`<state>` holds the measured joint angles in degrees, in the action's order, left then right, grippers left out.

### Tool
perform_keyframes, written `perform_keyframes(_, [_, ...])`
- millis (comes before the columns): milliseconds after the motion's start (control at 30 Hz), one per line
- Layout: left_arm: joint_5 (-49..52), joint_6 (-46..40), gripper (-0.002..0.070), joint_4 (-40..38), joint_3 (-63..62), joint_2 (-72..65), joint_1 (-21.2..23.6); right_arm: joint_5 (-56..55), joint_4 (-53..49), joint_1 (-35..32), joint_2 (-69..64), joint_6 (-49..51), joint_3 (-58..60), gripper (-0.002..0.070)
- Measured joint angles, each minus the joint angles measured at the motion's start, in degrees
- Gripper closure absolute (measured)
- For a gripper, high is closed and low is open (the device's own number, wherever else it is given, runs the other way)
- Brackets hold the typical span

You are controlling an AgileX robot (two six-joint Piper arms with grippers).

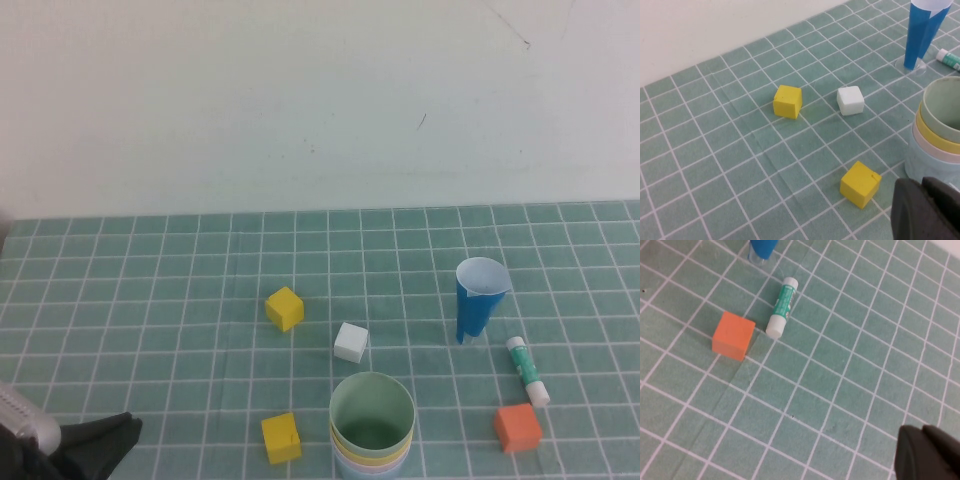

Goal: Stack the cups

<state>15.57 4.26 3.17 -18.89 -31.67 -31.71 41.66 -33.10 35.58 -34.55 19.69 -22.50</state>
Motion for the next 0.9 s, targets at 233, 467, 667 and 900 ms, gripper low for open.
perform_keyframes(233, [1.6, 0.0, 0.0677, 0.0, 0.0, 5.9, 3.7, 0.0, 0.0, 0.0, 0.0, 0.1, 0.0, 0.0678])
perform_keyframes(467, [1.8, 0.1, 0.0677, -0.1, 0.0, 16.6, 15.0, 0.0, 0.0, 0.0, 0.0, 0.1, 0.0, 0.0678])
perform_keyframes(667, [2.4, 1.1, 0.0677, -2.0, 0.0, 23.6, 23.3, 0.0, 0.0, 0.0, 0.0, 0.1, 0.0, 0.0678])
perform_keyframes(900, [7.2, 1.3, 0.0677, -2.2, 0.7, 28.4, 27.4, 0.0, 0.0, 0.0, 0.0, 0.1, 0.0, 0.0678])
